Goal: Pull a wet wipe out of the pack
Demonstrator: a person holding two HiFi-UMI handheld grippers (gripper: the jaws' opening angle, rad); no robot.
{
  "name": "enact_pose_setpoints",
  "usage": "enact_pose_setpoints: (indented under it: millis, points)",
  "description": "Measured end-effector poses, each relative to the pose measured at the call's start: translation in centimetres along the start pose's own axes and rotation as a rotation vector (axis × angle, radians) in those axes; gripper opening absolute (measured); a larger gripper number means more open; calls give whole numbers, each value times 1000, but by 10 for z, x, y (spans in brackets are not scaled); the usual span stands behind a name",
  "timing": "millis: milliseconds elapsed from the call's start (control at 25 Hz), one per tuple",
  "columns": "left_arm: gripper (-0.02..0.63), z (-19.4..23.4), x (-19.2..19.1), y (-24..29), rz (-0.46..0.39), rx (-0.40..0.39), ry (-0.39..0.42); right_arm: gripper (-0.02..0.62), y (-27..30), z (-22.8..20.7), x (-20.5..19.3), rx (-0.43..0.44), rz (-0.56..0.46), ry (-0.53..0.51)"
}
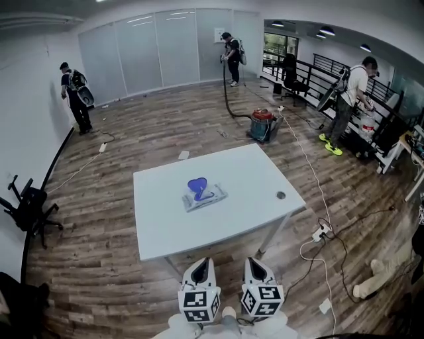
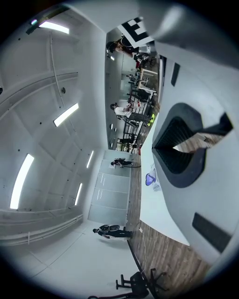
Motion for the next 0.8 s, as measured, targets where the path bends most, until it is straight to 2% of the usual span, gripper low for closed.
enact_pose_setpoints:
  millis: [800]
  points:
    - [-3,-16,9,93,20,69,-13,9,74,-57,47,56,39,-16]
Point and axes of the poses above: the fingertips, and each gripper's own axes: y forward along the fingers, z to its left, x out of its top, the point moved 8 cm from there along -y, backward along the fingers, and after that the axes turned 15 degrees about y, right-handed, at the moved point
